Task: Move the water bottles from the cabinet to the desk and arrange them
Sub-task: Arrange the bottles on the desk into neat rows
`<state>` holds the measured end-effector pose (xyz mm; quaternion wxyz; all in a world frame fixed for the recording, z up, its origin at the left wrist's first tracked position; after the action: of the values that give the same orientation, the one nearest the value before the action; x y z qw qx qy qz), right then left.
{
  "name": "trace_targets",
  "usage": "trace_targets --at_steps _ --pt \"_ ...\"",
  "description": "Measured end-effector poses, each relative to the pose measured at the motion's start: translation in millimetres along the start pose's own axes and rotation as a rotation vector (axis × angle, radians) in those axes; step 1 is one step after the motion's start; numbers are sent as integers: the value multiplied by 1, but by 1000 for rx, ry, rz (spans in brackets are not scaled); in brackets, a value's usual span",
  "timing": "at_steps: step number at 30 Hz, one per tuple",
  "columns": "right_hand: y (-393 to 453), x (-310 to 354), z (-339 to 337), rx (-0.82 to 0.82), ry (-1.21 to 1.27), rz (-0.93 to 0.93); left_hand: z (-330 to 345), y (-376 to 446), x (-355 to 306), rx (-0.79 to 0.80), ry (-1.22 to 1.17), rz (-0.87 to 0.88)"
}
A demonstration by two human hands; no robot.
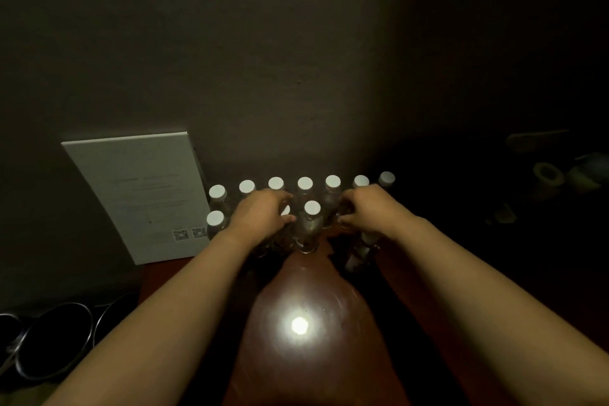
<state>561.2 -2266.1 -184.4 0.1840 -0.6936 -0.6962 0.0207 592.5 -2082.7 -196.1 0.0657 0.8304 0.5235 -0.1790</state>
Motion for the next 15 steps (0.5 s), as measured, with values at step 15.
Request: trace_targets --at_steps 15 --pt "-31 -24 20 45 -20 46 12 7 -34 -81 -25 63"
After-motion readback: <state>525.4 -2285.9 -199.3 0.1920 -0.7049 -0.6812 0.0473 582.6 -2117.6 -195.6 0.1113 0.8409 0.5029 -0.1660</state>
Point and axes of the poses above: each hand's wrist, its own y-axis towards the middle knuckle, its own z-axis out of the palm, x = y × z, the point moved 9 cm from there along y, towards the middle knuckle, and after that the axes turned 5 degrees about z, right-handed, at the moved point
